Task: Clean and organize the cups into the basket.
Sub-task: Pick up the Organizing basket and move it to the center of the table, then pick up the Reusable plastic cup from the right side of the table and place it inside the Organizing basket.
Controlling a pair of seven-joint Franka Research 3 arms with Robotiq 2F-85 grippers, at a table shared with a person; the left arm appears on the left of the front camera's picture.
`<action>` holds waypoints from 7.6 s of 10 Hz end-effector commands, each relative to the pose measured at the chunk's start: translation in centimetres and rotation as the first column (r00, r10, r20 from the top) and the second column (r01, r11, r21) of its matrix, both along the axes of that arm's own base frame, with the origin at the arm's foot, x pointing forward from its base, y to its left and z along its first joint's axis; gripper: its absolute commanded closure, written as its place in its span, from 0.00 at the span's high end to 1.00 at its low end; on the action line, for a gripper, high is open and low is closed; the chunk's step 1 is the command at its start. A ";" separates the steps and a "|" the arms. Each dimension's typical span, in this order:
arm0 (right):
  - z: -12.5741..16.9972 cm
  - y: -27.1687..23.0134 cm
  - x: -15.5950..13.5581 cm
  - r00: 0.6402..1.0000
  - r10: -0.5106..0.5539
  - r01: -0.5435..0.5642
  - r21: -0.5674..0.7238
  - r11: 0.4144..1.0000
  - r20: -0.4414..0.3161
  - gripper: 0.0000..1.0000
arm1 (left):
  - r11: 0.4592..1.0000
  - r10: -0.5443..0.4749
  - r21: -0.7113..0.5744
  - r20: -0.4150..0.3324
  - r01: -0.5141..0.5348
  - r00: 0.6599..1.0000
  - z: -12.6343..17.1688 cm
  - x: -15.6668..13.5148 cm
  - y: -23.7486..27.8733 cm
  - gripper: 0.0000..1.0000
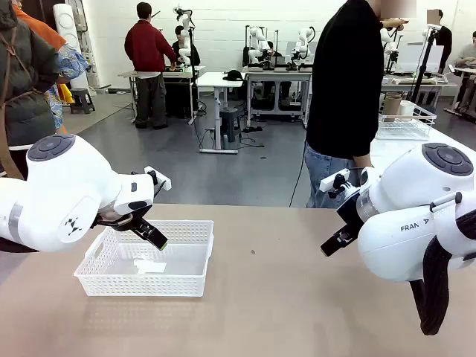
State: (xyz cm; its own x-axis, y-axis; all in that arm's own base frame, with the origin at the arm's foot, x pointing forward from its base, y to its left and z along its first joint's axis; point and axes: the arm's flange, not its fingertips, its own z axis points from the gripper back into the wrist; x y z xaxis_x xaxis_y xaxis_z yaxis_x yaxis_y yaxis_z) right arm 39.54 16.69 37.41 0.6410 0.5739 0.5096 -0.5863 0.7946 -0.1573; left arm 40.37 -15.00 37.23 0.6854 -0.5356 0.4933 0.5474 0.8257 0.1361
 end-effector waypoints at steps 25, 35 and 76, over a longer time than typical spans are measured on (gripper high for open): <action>4.9 -3.5 -15.6 0.997 0.062 -0.070 -0.308 0.949 -0.037 1.00 | 0.946 -0.215 0.228 -0.086 0.229 0.973 8.5 -13.3 2.7 1.00; 10.7 -15.8 -4.1 0.945 0.222 0.053 0.779 0.625 -0.242 1.00 | 0.634 -0.290 -0.758 -0.049 0.153 0.956 16.2 -7.8 12.7 1.00; 4.5 -42.6 -12.5 0.927 -0.060 0.373 0.897 0.235 -0.370 1.00 | 0.286 0.180 -0.891 -0.311 -0.352 0.933 12.3 -16.9 40.2 1.00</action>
State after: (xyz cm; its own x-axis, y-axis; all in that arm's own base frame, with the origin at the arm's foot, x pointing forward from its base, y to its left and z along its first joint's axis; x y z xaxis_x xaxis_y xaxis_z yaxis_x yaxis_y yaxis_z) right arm 26.98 -25.87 41.98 0.8216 -0.4041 0.4020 -0.2518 0.3753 0.8921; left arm 23.69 24.93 49.54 0.7939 0.4488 0.4102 0.1890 0.4591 -0.8680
